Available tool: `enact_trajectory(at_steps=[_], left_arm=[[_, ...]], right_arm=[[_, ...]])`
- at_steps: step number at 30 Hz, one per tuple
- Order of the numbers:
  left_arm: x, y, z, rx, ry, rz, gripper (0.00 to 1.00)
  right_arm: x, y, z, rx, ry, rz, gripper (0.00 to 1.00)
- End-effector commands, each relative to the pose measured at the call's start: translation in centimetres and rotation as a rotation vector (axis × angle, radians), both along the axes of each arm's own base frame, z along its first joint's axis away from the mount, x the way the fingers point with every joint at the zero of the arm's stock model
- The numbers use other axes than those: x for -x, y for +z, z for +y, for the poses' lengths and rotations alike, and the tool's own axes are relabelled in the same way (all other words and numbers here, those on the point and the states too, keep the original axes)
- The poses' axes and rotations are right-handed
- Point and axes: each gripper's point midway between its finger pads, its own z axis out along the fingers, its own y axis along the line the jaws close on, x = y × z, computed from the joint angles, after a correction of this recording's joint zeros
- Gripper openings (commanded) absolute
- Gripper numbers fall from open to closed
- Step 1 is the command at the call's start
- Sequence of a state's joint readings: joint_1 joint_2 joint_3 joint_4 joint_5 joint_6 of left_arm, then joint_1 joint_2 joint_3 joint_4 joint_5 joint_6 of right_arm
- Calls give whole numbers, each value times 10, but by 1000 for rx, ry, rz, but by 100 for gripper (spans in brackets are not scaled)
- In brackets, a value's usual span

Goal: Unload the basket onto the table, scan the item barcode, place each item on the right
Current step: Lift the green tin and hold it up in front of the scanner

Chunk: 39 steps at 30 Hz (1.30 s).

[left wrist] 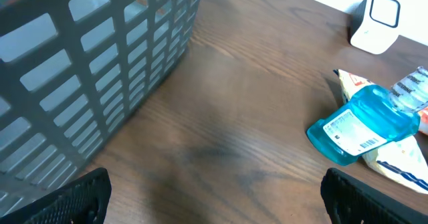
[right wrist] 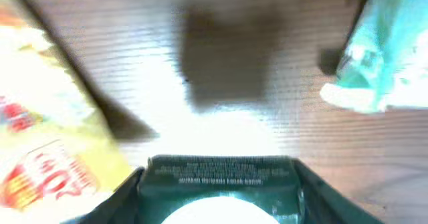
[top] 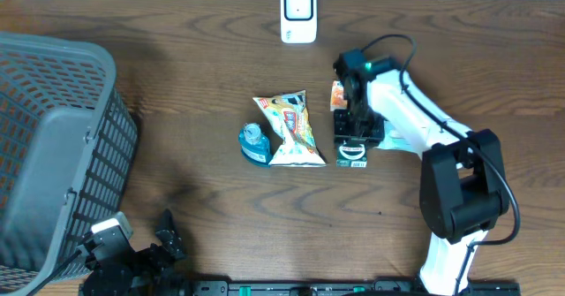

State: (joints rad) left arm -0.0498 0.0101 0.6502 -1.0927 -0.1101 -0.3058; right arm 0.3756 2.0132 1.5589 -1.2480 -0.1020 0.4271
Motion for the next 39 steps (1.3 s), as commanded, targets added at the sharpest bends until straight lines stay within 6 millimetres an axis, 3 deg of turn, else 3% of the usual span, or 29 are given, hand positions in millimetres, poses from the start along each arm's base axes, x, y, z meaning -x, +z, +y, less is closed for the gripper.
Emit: enact_trajectory(at_steps=[1,3,16,19,24,31,37,39], left_arm=[[1,3,-1,-10,-17,-12,99],[1,3,-1,-10,-17,-12,99],[1,3,-1,-10,-17,-12,99],[1,3,-1,-10,-17,-12,99],[1,3,-1,-10,-17,-12,99],[1,3,-1,-10,-17,-12,99],[1,3,-1,-10,-17,-12,99],[1,3,-1,-10,-17,-12,99]], right_arm=[[7,26,4,-56,96,21,36],[15,30,7,-82,119,54,31],[21,32,12,-118,142,79,36],[19,32,12,-120,143,72,36],[0,29,20,-145,138,-11,36],[-51,30,39,-207,151,-226,37],[-137,55,55,-223,155,-611,40],[-172,75,59,-211,140,-783,40]])
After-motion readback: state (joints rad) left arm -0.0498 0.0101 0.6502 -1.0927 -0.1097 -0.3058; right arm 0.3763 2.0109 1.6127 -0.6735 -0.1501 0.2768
